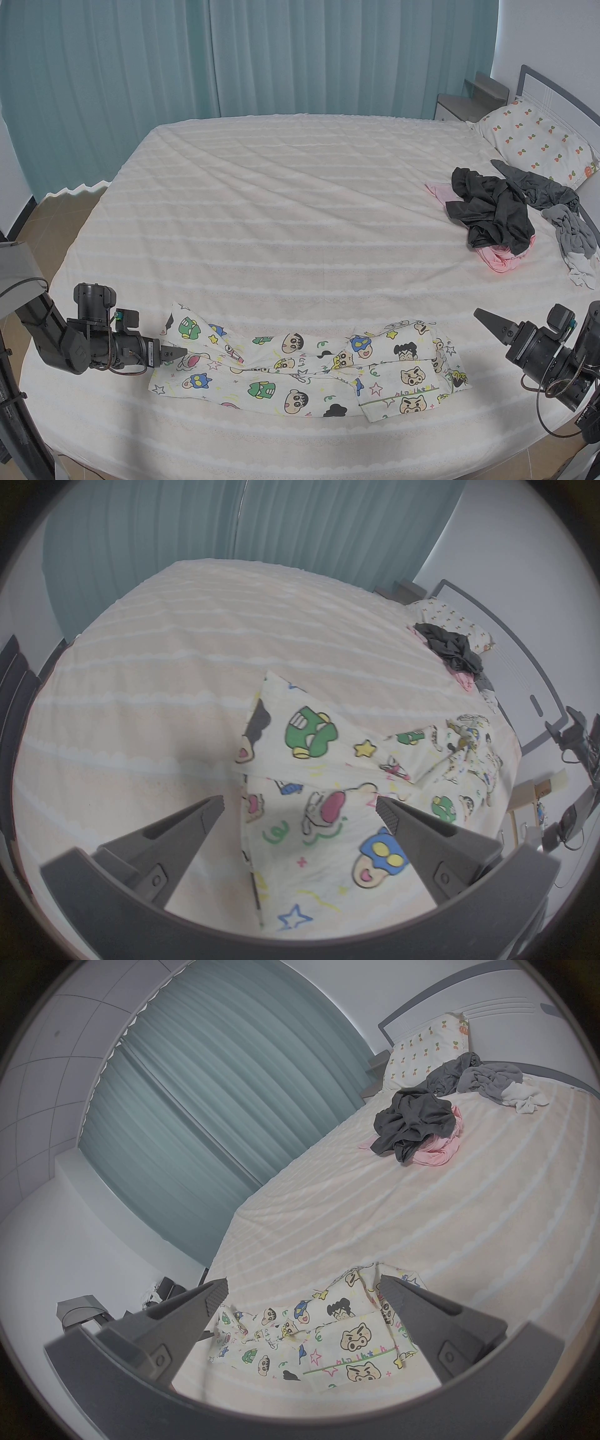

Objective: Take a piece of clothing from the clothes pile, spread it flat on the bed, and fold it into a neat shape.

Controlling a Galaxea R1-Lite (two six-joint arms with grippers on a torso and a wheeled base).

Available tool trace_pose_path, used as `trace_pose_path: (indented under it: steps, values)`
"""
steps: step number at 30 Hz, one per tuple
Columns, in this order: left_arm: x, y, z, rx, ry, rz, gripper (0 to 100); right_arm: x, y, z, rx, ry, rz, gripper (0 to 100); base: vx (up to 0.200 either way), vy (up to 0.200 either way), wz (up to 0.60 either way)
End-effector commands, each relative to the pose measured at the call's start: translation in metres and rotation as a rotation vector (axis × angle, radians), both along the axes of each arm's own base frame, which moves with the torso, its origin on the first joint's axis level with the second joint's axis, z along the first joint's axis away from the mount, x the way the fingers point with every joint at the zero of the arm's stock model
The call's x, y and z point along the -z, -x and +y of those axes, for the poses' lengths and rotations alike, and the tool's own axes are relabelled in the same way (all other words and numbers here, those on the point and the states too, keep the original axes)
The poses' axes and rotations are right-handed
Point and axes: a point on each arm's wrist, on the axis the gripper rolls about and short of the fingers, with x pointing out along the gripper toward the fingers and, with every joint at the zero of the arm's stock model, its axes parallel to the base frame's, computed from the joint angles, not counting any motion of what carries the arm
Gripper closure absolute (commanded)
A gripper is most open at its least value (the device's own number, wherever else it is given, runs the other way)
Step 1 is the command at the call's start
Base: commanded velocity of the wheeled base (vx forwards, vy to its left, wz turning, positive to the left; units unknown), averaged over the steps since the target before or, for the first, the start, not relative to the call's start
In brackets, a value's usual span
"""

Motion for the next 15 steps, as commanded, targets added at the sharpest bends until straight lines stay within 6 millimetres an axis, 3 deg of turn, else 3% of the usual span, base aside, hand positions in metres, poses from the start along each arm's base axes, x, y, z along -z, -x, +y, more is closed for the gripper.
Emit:
trace_pose_path:
  steps: [1, 15]
  values:
    - [0.021, -0.014, 0.008, -0.038, -0.017, 0.043, 0, 0.002, 0.005, 0.0, -0.005, 0.006, 0.01, 0, 0.0, 0.0, 0.0]
    - [0.031, -0.036, -0.012, -0.155, 0.045, 0.063, 0, 0.002, 0.008, 0.008, -0.024, 0.011, 0.007, 0, 0.0, 0.0, 0.0]
